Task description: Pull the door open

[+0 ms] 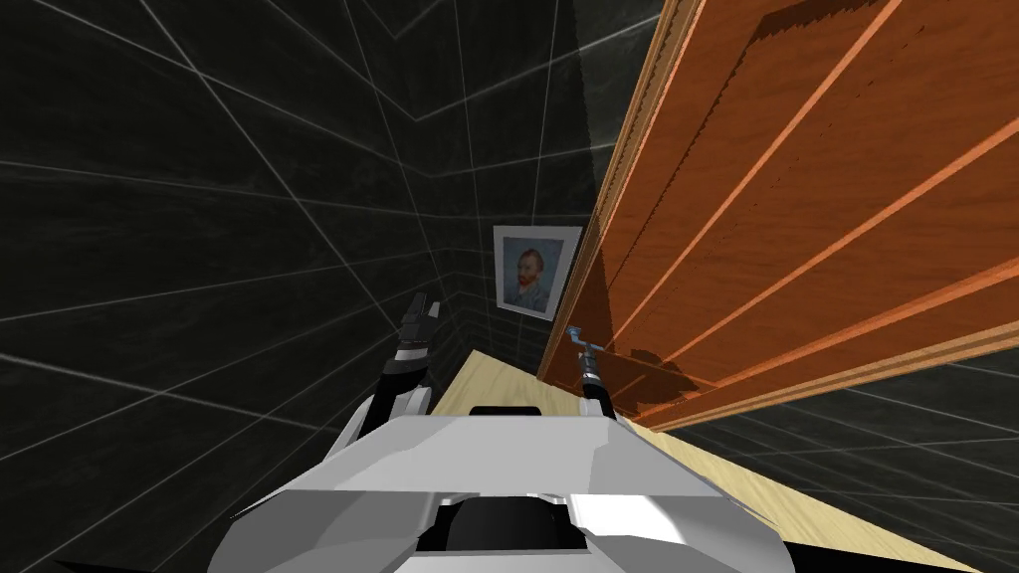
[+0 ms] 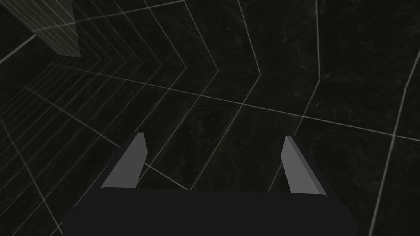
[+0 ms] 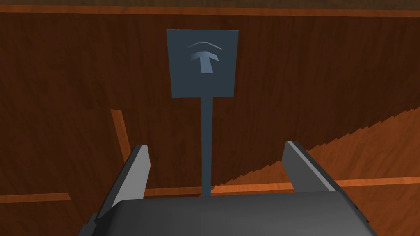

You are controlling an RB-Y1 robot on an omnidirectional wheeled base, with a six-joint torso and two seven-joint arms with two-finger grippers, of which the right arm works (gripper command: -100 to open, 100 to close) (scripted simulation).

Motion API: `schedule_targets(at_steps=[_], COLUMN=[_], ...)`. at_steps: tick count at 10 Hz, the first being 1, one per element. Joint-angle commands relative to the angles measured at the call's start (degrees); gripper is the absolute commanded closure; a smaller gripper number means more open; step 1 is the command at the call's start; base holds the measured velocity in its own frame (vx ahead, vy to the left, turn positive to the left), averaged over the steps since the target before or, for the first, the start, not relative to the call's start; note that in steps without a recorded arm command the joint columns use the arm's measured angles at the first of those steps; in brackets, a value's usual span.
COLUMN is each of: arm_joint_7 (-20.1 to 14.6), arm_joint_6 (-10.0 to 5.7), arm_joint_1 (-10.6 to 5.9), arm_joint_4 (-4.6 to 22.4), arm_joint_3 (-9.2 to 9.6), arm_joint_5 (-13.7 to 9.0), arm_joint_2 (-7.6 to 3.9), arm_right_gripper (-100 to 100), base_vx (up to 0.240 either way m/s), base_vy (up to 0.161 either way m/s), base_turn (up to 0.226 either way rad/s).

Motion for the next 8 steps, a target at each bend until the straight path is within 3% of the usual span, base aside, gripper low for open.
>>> schedule_targets(at_steps=[1,4,5,8], arm_joint_7=[-1.2,-1.2,-1.2,-1.2], arm_joint_6=[-0.71,-0.48,-0.48,-0.48], arm_joint_1=[0.36,0.54,0.54,0.54], arm_joint_4=[0.9,0.4,0.4,0.4], arm_joint_3=[-0.23,-0.31,-0.31,-0.31], arm_joint_5=[-0.3,-0.4,-0.4,-0.4], arm_joint_2=[-1.1,-1.24,-1.24,-1.24], arm_right_gripper=[-100,-100,100,100], base_vx=[0.217,0.114,0.0,-0.016], base_vy=[-0.041,-0.03,0.0,0.002], base_turn=[0.088,0.046,0.0,0.001])
